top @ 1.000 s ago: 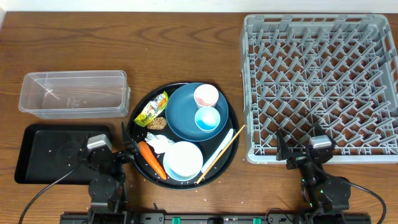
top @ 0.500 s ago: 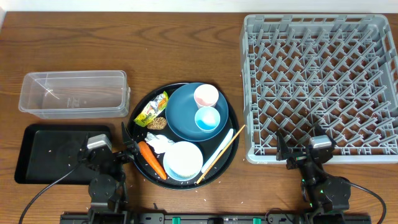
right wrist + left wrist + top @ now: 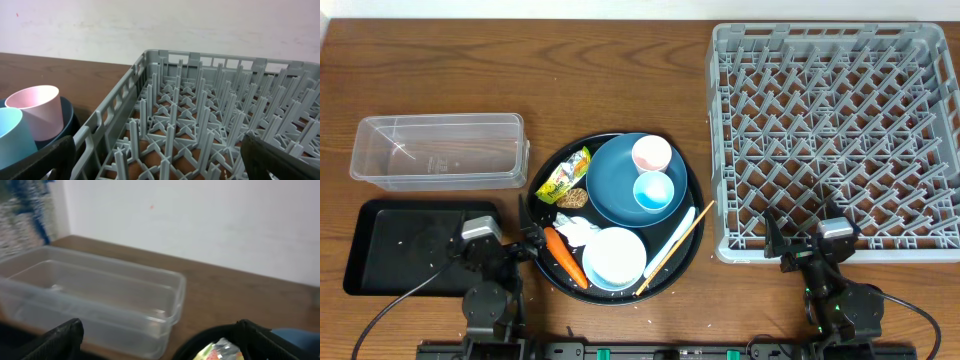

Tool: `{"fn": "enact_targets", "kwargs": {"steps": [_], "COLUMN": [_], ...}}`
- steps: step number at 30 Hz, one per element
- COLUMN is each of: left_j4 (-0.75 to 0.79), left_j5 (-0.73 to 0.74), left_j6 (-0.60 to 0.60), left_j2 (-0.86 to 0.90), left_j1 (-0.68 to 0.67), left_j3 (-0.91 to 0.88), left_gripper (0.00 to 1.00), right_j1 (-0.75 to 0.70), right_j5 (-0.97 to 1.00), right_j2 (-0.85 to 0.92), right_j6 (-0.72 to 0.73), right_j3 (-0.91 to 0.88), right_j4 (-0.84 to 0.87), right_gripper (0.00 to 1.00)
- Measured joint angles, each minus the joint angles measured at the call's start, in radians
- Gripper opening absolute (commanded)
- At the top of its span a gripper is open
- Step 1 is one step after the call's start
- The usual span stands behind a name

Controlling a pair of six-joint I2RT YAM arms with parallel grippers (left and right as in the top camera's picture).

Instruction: Sort waste into correct bins and load items into the dishwasher rack

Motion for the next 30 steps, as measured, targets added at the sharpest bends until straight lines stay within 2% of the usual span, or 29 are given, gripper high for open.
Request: {"fn": "enact_targets", "kwargs": {"steps": [4,9,14,17,22,30], "left_j4": [0.039,0.112,0.064,-0.049,-0.288,-0.802], "left_j5": [0.043,0.200,0.307,0.333,0.353,0.372], "left_j6": [-0.011,-0.019,-0.093,-0.132,-0.160,-0.175], "left_j2": [0.000,0.000,0.000,0.011,0.108,0.507], "left_j1": [0.000,0.000,0.000,0.000,0.000,0.000], "left_j3": [-0.004,-0.005,0.026,0.133,0.429,0.972], "left_gripper": [0.98,0.98,0.98,0.98,0.98,0.98], "right_j1": [0.000,0.000,0.000,0.000,0.000,0.000], "right_j5": [0.000,0.000,0.000,0.000,0.000,0.000], "right_j2": [0.000,0.000,0.000,0.000,0.000,0.000], "right_j6": [0.000,0.000,0.000,0.000,0.000,0.000], "right_j3": [0.000,0.000,0.000,0.000,0.000,0.000], "right_j4": [0.000,0.000,0.000,0.000,0.000,0.000], "right_gripper": [0.99,0.99,0.99,0.99,0.99,0.99]}}
